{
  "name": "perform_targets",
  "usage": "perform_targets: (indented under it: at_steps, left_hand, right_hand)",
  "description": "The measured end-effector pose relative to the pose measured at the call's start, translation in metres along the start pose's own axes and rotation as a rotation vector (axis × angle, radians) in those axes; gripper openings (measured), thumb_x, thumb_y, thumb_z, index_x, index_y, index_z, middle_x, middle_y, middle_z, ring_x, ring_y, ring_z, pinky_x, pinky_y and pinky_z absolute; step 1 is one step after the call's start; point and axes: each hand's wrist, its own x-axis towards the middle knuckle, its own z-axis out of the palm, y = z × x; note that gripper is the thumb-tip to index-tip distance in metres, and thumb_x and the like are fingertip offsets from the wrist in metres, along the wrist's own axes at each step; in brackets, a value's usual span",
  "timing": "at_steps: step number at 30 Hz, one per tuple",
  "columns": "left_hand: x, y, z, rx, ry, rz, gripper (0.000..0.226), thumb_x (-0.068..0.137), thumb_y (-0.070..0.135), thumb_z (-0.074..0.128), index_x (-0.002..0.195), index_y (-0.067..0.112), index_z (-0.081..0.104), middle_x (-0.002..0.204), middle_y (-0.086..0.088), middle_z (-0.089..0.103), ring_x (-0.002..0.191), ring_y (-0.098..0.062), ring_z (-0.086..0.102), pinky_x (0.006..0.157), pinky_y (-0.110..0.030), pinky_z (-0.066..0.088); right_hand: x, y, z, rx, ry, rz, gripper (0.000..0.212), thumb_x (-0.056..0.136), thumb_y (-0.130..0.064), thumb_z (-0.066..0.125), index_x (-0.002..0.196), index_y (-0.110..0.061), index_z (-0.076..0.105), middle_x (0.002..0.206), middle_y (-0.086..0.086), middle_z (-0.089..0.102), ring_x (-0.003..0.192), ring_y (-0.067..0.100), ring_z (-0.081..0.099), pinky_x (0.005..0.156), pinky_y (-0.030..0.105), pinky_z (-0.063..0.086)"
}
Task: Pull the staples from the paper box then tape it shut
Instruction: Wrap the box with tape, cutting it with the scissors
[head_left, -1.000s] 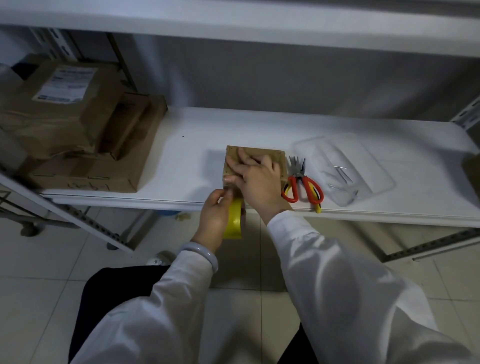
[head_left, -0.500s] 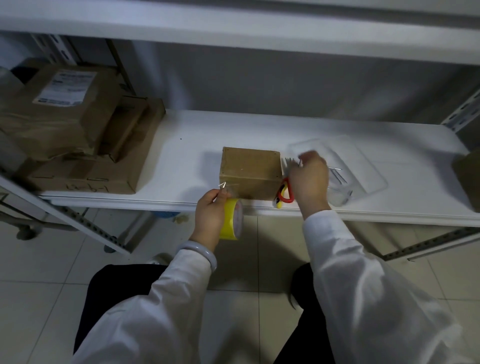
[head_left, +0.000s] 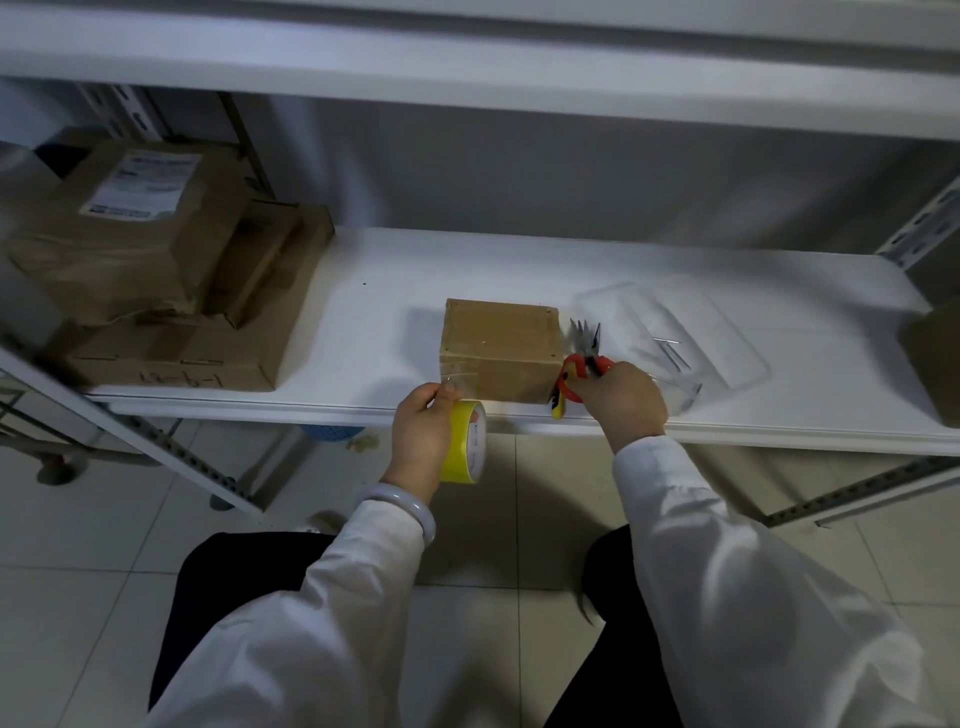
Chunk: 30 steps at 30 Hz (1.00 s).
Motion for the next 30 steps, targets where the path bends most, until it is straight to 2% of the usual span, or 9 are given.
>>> perform_targets:
  at_steps: [7,10,12,15,18,21,24,25,30]
  left_hand:
    - [-0.001,0.0,-0.002,0.02,0.003,0.025,0.022,0.095,0.028,0.049,0.076,0.023,0.058,0.092,-0.008,0.061,0.09,-0.028,0.06,0.089,-0.04,0.049]
    - [-0.005,0.001,-0.004,0.029,-0.004,0.019,0.021,0.095,0.025,0.049,0.077,0.022,0.059,0.092,-0.009,0.06,0.087,-0.026,0.059,0.085,-0.036,0.049]
    - [-0.008,0.002,-0.005,0.072,0.001,0.024,0.018,0.095,0.028,0.049,0.085,0.018,0.06,0.096,-0.01,0.061,0.091,-0.027,0.059,0.086,-0.036,0.047]
    - [-0.014,0.004,-0.006,0.116,0.012,0.028,0.017,0.095,0.028,0.05,0.093,0.015,0.061,0.098,-0.01,0.061,0.091,-0.027,0.057,0.082,-0.033,0.045]
    - [-0.019,0.005,-0.007,0.13,0.011,0.032,0.017,0.094,0.026,0.05,0.092,0.013,0.061,0.098,-0.011,0.061,0.089,-0.026,0.056,0.079,-0.031,0.041]
    - [-0.021,0.006,-0.007,0.143,0.022,0.029,0.017,0.094,0.025,0.049,0.088,0.015,0.062,0.097,-0.009,0.061,0.092,-0.028,0.057,0.083,-0.032,0.045]
    - [-0.021,0.007,-0.007,0.159,0.039,0.038,0.017,0.093,0.022,0.049,0.089,0.013,0.063,0.096,-0.009,0.061,0.091,-0.027,0.057,0.081,-0.03,0.043]
    - [-0.021,0.007,-0.007,0.158,0.041,0.045,0.017,0.093,0.021,0.049,0.089,0.012,0.063,0.095,-0.008,0.061,0.09,-0.026,0.056,0.08,-0.03,0.042]
    - [-0.018,0.008,-0.006,0.182,0.046,0.057,0.018,0.093,0.02,0.048,0.088,0.011,0.062,0.093,-0.008,0.06,0.088,-0.026,0.054,0.081,-0.031,0.042]
  right_hand:
    - [-0.023,-0.01,-0.031,0.489,-0.104,0.0,0.015,0.08,-0.023,0.065,0.078,-0.011,0.056,0.072,0.001,0.053,0.077,0.021,0.051,0.069,0.028,0.039]
    - [-0.036,-0.014,-0.045,0.539,-0.128,-0.124,0.015,0.077,-0.015,0.065,0.089,-0.012,0.056,0.071,-0.005,0.051,0.07,0.014,0.049,0.057,0.022,0.035]
    - [-0.044,-0.017,-0.053,0.54,-0.158,-0.214,0.021,0.075,-0.012,0.065,0.093,-0.017,0.055,0.075,-0.01,0.052,0.07,0.007,0.049,0.059,0.023,0.036]
    - [-0.052,-0.015,-0.06,0.599,-0.342,-0.312,0.024,0.075,0.0,0.064,0.089,-0.017,0.057,0.078,-0.004,0.056,0.073,0.012,0.054,0.061,0.019,0.041]
    - [-0.058,-0.009,-0.062,0.554,-0.512,-0.402,0.026,0.076,0.01,0.062,0.084,-0.014,0.055,0.072,0.0,0.055,0.067,0.012,0.051,0.052,0.008,0.04]
    - [-0.059,-0.005,-0.06,0.346,-0.523,-0.437,0.026,0.074,-0.012,0.077,0.09,-0.009,0.057,0.075,-0.001,0.053,0.072,0.013,0.05,0.063,0.017,0.04]
    - [-0.053,-0.003,-0.06,0.036,-0.536,-0.434,0.049,0.067,-0.048,0.077,0.1,-0.014,0.065,0.095,0.0,0.06,0.089,0.016,0.053,0.081,0.026,0.04]
    - [-0.053,-0.004,-0.062,-0.028,-0.56,-0.434,0.052,0.069,-0.054,0.074,0.102,-0.015,0.065,0.097,0.0,0.059,0.092,0.017,0.053,0.082,0.026,0.039]
    - [-0.05,-0.011,-0.062,-0.299,-0.646,-0.47,0.05,0.081,-0.059,0.058,0.088,-0.009,0.058,0.074,0.004,0.048,0.079,0.019,0.046,0.072,0.023,0.036]
